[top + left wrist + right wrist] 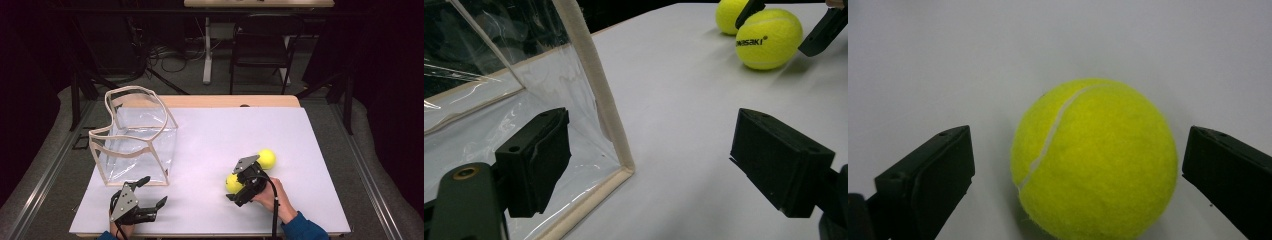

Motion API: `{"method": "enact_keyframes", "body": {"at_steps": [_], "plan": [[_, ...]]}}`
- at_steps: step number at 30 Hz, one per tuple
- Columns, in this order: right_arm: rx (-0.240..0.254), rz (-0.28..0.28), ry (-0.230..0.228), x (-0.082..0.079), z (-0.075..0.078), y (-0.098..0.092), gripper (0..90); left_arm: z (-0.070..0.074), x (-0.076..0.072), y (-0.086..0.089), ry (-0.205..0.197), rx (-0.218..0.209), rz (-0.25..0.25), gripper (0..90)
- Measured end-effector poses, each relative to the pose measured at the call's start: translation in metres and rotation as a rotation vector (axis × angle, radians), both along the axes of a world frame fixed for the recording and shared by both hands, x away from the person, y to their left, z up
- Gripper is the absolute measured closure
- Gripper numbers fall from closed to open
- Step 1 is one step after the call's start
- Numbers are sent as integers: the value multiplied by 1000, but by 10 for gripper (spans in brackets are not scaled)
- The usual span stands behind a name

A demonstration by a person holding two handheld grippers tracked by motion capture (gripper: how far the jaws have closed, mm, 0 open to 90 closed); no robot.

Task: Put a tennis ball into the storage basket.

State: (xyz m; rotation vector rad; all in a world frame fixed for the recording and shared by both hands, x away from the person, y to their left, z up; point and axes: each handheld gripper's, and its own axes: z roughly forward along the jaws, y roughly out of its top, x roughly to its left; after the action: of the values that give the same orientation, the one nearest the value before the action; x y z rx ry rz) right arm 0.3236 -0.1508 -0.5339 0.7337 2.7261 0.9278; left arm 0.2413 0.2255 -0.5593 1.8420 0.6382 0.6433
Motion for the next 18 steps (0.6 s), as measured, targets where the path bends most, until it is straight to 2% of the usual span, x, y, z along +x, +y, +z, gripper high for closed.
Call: {"method": "enact_keyframes", "body": {"at_steps": [7,18], "plan": [[-14,-12,14,1,-2,1,43,0,0,0,1,-1,-1,159],[-41,-19,13,4,-6,0,160,0,0,0,0,2,2,159]]}}
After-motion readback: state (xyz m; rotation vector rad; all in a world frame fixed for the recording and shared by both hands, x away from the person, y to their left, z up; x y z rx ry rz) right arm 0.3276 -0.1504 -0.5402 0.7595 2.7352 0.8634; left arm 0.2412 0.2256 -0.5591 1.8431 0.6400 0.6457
